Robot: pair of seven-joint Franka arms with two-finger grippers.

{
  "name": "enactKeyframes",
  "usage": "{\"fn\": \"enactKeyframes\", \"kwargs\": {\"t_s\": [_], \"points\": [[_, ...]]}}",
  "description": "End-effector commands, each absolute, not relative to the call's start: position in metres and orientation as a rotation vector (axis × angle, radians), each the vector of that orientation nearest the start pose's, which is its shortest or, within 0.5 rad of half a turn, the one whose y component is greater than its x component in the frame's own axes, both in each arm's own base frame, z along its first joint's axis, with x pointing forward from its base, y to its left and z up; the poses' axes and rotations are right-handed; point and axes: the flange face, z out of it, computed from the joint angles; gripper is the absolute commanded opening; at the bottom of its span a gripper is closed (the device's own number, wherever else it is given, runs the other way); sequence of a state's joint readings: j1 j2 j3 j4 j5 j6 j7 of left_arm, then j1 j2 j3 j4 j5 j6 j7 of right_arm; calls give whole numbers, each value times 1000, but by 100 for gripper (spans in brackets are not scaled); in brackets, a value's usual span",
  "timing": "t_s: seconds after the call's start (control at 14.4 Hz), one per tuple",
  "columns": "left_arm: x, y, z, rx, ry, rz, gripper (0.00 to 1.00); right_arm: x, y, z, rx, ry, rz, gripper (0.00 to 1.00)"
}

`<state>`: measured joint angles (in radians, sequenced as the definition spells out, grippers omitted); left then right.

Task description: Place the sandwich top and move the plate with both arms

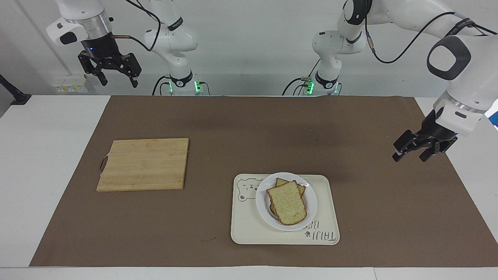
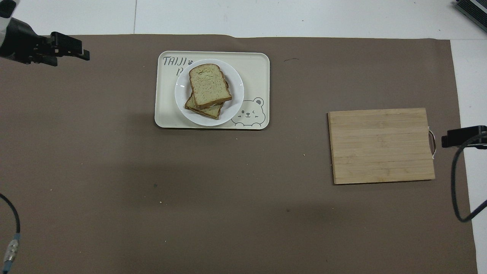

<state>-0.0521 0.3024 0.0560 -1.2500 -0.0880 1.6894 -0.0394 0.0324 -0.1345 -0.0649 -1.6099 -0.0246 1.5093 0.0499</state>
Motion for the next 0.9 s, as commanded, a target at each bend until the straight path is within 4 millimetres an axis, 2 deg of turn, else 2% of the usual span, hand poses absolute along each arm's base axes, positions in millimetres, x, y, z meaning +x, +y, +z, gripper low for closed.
{"fn": "enactKeyframes", "kwargs": {"t_s": [0.0, 0.28, 0.63, 0.83], "points": [[604, -10, 622, -3182, -78, -167, 100, 503, -25, 673, -3153, 94, -45, 100], [550, -2, 633, -3192, -96, -157, 100, 502, -26, 674, -3151, 101, -50, 100], [552, 6, 640, -3186, -91, -163, 100, 502, -26, 674, -3153, 101, -50, 100], [550, 5, 649, -3109, -54, -151, 100, 503, -27, 674, -3151, 111, -55, 100]]}}
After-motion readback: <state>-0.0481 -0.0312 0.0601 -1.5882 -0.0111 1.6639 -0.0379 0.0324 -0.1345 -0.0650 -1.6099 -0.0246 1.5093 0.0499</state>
